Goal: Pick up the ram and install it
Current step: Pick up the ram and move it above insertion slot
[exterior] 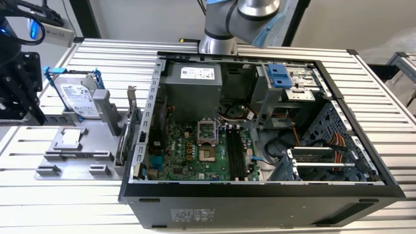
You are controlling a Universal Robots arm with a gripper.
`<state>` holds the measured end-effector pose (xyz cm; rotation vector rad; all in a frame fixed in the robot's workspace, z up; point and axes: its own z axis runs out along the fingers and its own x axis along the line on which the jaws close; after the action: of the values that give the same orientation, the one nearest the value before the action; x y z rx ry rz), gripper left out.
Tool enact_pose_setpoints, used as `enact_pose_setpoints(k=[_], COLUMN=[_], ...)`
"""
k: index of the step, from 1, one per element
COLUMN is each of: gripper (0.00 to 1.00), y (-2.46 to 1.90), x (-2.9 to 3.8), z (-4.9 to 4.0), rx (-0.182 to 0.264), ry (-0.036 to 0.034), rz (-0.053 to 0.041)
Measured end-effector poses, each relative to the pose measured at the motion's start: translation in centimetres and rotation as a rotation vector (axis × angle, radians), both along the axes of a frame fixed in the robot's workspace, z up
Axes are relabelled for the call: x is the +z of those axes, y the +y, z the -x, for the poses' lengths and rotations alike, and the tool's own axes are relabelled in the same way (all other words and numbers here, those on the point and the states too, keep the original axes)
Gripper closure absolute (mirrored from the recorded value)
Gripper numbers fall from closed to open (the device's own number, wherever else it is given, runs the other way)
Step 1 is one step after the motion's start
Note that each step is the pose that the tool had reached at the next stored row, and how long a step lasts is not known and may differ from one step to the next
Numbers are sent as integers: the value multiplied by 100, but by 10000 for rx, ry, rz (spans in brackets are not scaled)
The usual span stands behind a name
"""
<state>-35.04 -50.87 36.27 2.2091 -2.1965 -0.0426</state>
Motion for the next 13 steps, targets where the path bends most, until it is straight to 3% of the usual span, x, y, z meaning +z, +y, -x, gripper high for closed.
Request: enact_pose_setpoints(k=[13], gripper=[100], y=[0], x=[62], z=[0], rx=[0], ry=[0], rz=[0])
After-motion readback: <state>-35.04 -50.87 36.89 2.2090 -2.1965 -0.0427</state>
